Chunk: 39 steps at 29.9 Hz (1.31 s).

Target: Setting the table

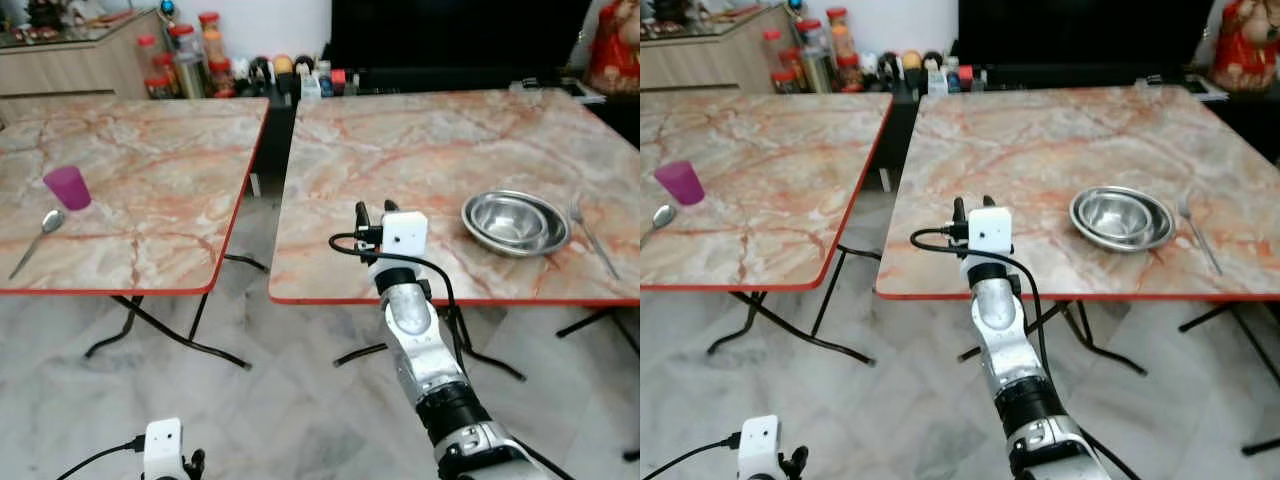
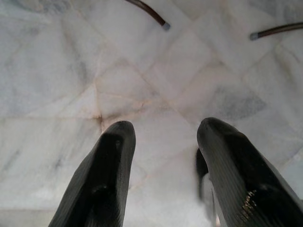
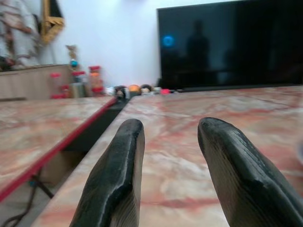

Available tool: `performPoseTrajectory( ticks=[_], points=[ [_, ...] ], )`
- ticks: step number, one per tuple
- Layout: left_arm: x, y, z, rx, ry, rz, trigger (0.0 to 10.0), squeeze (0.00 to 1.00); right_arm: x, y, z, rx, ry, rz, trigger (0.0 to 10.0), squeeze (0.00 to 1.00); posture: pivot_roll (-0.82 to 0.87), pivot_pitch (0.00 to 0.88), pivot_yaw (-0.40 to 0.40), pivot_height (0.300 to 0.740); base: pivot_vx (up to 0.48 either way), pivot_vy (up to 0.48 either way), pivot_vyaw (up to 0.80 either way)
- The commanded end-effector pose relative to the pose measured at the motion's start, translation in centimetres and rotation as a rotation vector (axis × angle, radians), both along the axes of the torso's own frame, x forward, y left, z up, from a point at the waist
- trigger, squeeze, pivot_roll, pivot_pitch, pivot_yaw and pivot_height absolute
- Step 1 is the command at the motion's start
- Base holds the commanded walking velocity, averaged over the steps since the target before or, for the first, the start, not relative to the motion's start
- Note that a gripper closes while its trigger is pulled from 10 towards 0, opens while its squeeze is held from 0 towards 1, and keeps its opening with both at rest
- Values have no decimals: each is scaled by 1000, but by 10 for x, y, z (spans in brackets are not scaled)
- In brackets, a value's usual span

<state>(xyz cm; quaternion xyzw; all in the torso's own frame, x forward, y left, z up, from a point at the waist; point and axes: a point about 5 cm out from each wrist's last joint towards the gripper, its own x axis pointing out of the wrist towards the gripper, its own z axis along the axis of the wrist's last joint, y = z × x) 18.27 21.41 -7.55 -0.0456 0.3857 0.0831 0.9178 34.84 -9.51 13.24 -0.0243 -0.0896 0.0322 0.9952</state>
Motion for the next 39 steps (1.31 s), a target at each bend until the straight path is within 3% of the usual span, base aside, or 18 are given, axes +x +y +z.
performPoseTrajectory(
  ticks=[1,39],
  points=[
    [-2,6,0,11,7,15,10000,0,1,10,5,12,-10,28,10000,0,80,0,67,740,0,330,0],
    [-4,10,0,22,10,6,10000,0,-2,8,-8,7,28,20,10000,0,94,0,64,740,0,331,0]
  ],
)
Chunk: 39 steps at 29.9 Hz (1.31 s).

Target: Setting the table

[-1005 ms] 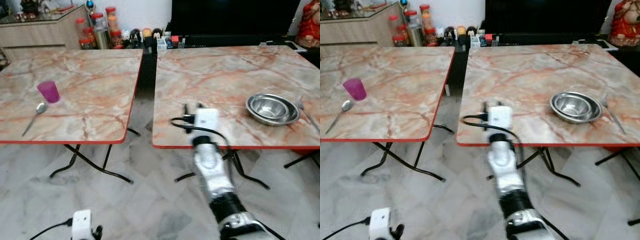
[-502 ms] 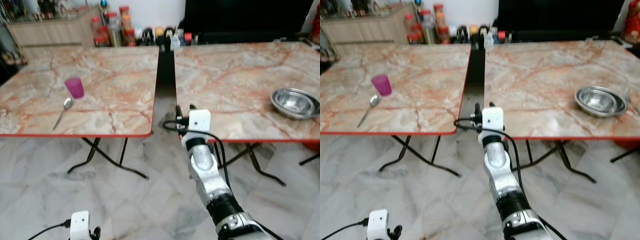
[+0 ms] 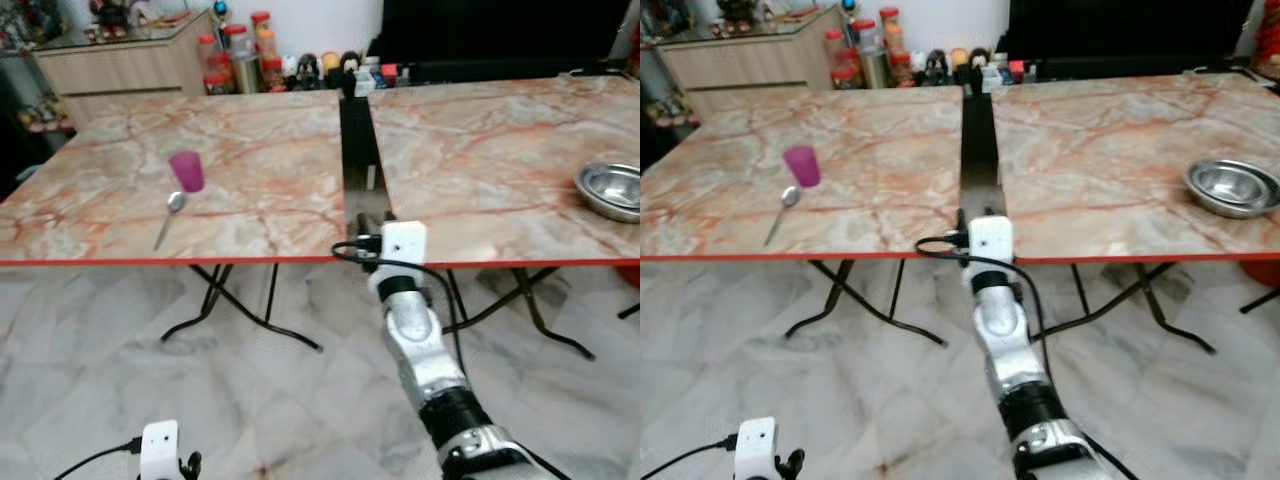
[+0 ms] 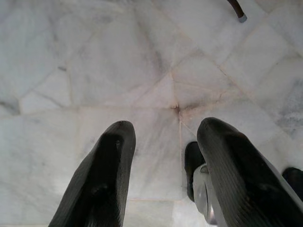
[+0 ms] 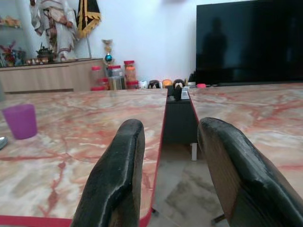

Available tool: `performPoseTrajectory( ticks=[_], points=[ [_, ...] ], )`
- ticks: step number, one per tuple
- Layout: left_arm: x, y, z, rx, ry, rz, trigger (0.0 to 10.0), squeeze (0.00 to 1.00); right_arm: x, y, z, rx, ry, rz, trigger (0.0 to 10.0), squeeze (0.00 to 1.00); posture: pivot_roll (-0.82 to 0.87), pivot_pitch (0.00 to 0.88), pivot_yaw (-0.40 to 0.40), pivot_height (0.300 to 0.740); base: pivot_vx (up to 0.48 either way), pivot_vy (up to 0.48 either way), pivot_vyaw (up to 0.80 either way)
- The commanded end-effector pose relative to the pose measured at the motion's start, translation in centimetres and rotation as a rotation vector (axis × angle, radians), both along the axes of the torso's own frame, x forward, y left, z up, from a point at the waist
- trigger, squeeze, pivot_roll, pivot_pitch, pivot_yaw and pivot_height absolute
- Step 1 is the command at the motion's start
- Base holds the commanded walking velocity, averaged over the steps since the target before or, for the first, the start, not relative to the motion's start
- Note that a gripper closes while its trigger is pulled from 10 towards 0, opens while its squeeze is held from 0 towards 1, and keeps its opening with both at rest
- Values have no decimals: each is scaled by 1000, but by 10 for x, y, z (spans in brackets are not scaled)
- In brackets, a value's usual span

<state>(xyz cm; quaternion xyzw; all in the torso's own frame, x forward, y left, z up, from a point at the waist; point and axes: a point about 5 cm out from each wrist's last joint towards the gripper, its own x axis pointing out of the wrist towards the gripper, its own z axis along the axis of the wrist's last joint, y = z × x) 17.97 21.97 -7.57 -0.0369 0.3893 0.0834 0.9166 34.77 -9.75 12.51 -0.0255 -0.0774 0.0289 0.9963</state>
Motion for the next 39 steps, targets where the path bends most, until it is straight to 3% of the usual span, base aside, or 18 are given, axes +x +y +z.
performPoseTrajectory(
  ticks=[1,17,18,19,27,32,35,39],
  points=[
    [-1,5,1,6,2,16,10000,0,-2,10,-2,8,9,26,10000,0,93,0,65,740,0,334,0],
    [1,5,1,8,1,12,10000,0,-7,-2,-27,-25,103,11,10000,0,88,0,77,740,0,332,0],
    [1,5,1,9,1,11,10000,0,-8,-1,-33,38,136,29,10000,0,88,0,77,740,0,334,0],
    [1,5,1,9,-1,12,10000,0,-12,-5,-45,132,193,36,10000,0,93,0,76,740,0,334,0],
    [0,6,1,10,1,17,10000,0,-40,-35,-101,26,421,6,10000,0,94,0,80,740,0,330,0],
    [-1,6,1,10,1,16,10000,0,-47,-44,-112,0,471,-16,10000,0,94,0,80,740,0,330,0],
    [0,6,1,12,2,11,10000,0,-75,-65,-144,-9,643,-72,10000,0,90,0,83,740,0,330,0],
    [0,7,1,13,2,8,10000,0,-100,-78,-166,-22,770,-115,10000,0,92,0,87,740,0,333,0]
  ],
)
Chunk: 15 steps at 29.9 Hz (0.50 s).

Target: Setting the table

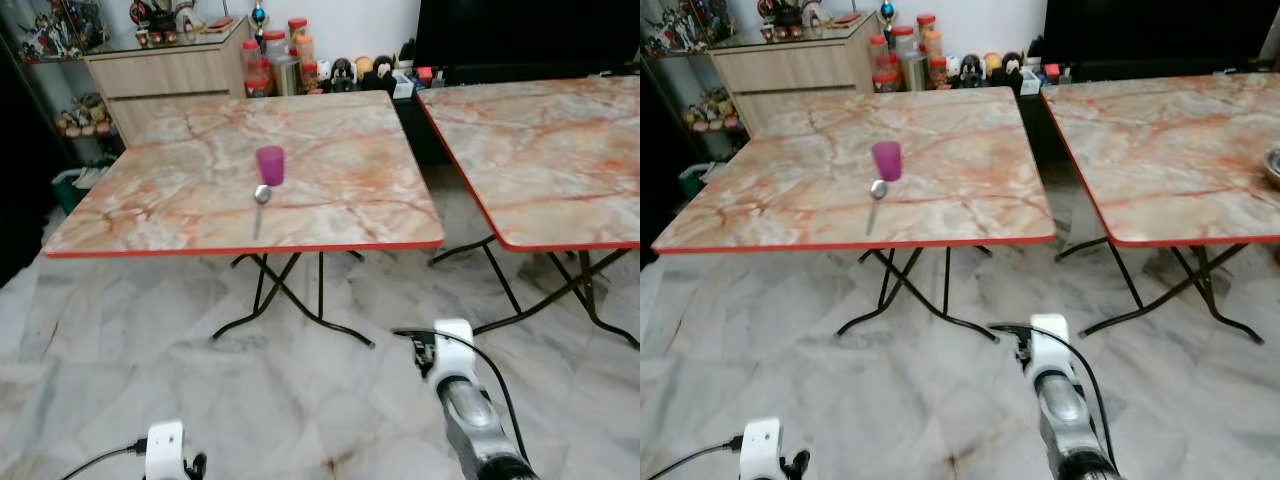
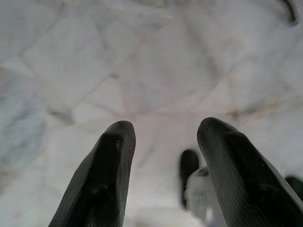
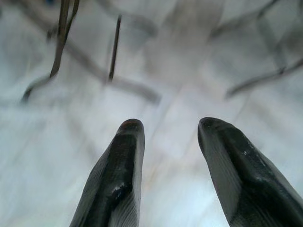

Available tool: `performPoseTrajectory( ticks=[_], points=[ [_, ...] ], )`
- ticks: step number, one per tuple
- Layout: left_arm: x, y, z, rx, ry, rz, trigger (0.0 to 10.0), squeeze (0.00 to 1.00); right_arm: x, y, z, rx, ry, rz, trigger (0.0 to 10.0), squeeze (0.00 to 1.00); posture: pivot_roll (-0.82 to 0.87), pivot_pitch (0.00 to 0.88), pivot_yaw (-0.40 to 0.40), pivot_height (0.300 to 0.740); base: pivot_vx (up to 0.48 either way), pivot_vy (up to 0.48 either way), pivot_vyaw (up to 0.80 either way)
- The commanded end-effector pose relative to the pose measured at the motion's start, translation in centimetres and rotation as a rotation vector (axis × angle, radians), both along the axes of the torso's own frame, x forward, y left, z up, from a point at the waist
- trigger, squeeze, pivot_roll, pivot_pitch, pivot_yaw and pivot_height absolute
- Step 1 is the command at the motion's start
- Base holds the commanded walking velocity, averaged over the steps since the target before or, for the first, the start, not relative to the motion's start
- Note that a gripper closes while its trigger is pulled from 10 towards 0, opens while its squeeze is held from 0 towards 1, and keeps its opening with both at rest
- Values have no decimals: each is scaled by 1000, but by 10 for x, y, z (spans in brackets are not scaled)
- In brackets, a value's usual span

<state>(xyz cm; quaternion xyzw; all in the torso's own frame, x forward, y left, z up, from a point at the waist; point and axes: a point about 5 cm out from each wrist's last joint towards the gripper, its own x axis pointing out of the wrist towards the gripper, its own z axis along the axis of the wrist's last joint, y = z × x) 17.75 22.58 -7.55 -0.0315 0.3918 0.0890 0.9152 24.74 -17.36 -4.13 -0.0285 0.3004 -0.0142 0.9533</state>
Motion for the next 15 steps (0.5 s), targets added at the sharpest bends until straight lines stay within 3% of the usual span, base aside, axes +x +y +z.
performPoseTrajectory(
  ticks=[1,7,15],
  points=[
    [3,1,1,0,-4,1,10000,0,-10,-7,-8,-23,56,-28,10000,0,94,0,90,740,0,330,0],
    [3,2,2,4,-6,0,10000,0,-53,-18,-35,-69,254,-67,10000,0,103,0,86,740,0,341,0],
    [2,4,2,6,-4,4,10000,0,-62,-17,-40,-43,279,-97,10000,0,112,0,83,740,0,344,0]
  ],
)
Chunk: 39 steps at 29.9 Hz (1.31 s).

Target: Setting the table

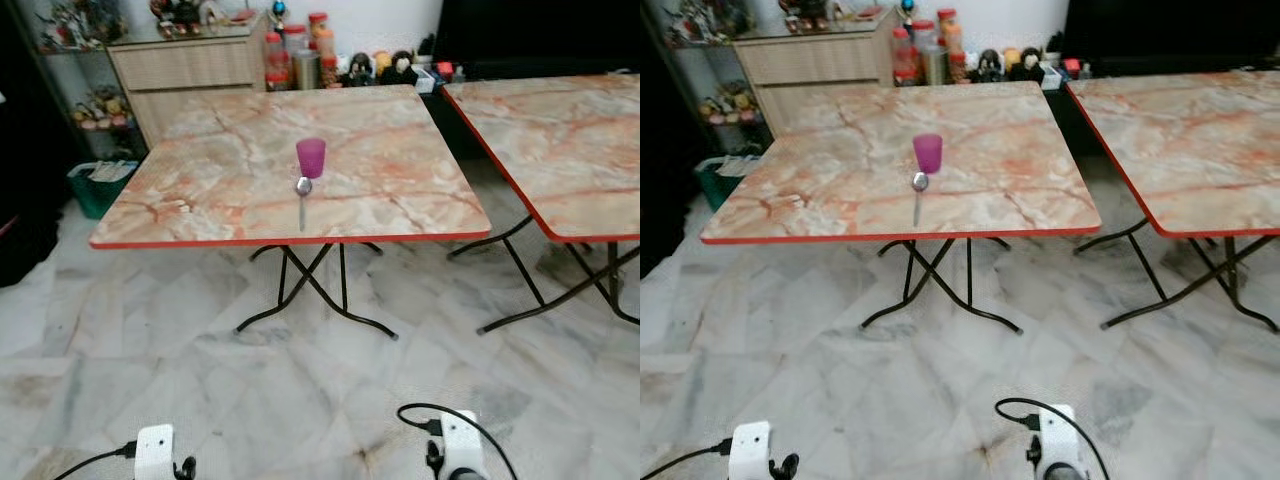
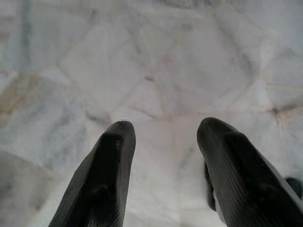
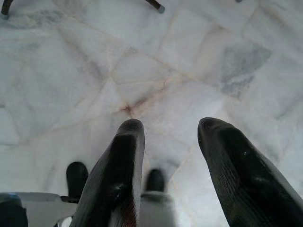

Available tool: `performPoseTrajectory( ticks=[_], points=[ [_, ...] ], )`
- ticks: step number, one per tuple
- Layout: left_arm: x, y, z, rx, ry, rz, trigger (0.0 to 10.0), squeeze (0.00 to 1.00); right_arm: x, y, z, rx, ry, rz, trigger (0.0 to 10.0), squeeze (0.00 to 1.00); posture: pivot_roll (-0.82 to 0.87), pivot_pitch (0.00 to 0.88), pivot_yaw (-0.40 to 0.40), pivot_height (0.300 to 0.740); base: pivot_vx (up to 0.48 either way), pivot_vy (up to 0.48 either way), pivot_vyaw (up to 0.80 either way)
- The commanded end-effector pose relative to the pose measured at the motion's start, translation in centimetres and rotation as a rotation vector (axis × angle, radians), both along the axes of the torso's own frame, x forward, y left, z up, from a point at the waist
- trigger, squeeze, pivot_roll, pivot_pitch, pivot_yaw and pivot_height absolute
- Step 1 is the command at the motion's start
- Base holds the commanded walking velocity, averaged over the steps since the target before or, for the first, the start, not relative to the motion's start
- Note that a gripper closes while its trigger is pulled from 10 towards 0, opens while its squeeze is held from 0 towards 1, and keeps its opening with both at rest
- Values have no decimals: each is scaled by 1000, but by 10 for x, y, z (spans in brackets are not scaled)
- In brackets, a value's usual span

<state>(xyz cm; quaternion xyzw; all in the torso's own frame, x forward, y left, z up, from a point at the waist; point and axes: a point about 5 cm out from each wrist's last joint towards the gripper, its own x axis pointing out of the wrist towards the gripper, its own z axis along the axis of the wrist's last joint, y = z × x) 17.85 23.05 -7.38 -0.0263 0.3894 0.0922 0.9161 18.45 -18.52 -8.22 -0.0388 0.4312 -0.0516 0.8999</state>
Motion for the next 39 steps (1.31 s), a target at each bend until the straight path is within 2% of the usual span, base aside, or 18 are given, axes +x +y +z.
performPoseTrajectory(
  ticks=[1,7,22,39],
  points=[
    [0,-1,0,-6,2,0,10000,0,0,-5,1,-4,0,-21,10000,0,105,0,89,740,0,345,0],
    [-1,-1,-1,-4,3,-5,10000,0,3,-5,2,0,-11,-27,10000,0,111,0,88,740,0,345,0],
    [4,0,2,-2,-7,-4,10000,0,-4,-3,-2,2,16,-36,10000,0,119,0,94,740,0,345,0],
    [5,0,2,-4,-12,9,10000,0,2,0,1,7,-2,-31,10000,0,123,0,91,740,0,338,0]
  ],
)
